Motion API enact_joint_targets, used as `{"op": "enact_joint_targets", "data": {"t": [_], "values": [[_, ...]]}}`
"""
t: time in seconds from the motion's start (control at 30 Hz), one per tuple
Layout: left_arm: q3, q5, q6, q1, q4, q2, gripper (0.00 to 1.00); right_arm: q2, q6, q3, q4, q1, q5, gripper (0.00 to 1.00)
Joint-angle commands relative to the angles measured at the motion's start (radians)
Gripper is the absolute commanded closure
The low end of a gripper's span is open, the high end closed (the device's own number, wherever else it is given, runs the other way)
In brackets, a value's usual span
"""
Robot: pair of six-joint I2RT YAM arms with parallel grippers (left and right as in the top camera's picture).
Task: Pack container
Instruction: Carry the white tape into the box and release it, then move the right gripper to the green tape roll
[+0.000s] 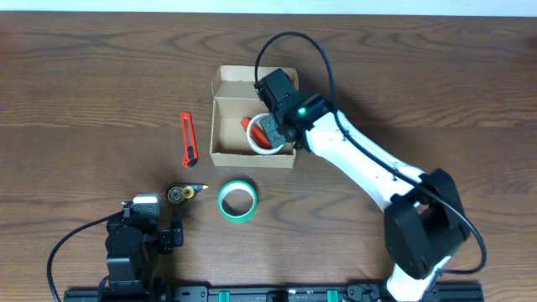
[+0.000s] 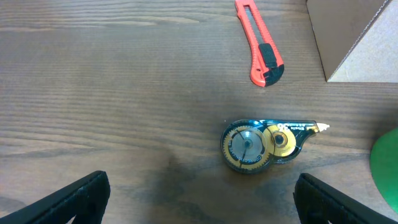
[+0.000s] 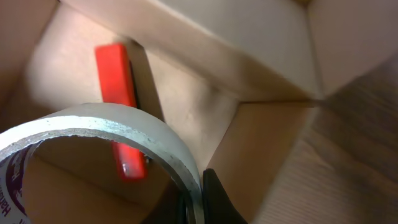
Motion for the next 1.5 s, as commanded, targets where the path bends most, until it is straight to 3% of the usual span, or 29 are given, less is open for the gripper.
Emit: {"op": "enact_joint_targets", "data": {"t": [0.0, 0.23, 0.33, 0.6, 0.7, 0.77, 0.93, 1.23, 1.47], "values": [[-0.012, -0.015, -0.016, 0.007, -0.001, -0.006, 0.05, 0.026, -0.032, 0.027, 0.002, -0.005, 0.015, 0.99], [-0.011, -0.015, -0.016, 0.007, -0.001, -0.006, 0.05, 0.036, -0.050, 0.027, 0.022, -0.005, 0.016, 0.96], [-0.011, -0.015, -0.016, 0.007, -0.001, -0.006, 0.05, 0.036, -0.055, 0.027, 0.031, -0.005, 0.015, 0.87], [-0.011, -0.015, -0.016, 0.007, -0.001, -0.006, 0.05, 0.035, -0.057, 0.027, 0.033, -0.003, 0.015, 0.79], [-0.011, -0.015, -0.016, 0.007, -0.001, -0.006, 0.05, 0.034, -0.057, 0.027, 0.033, -0.003, 0.015, 0.70], [-0.012, -0.015, -0.016, 0.007, -0.001, -0.006, 0.05, 0.034, -0.058, 0.027, 0.033, -0.003, 0.015, 0.58], [-0.011, -0.015, -0.016, 0.007, -0.001, -0.006, 0.05, 0.024, -0.072, 0.029, 0.028, -0.003, 0.013, 0.56], [-0.011, -0.015, -0.016, 0.007, -0.001, -0.006, 0.05, -0.194, -0.088, 0.034, 0.026, 0.011, 0.011, 0.55], [-0.011, -0.015, -0.016, 0.007, -0.001, -0.006, 0.05, -0.417, -0.087, 0.034, -0.018, 0.016, -0.018, 0.38]]}}
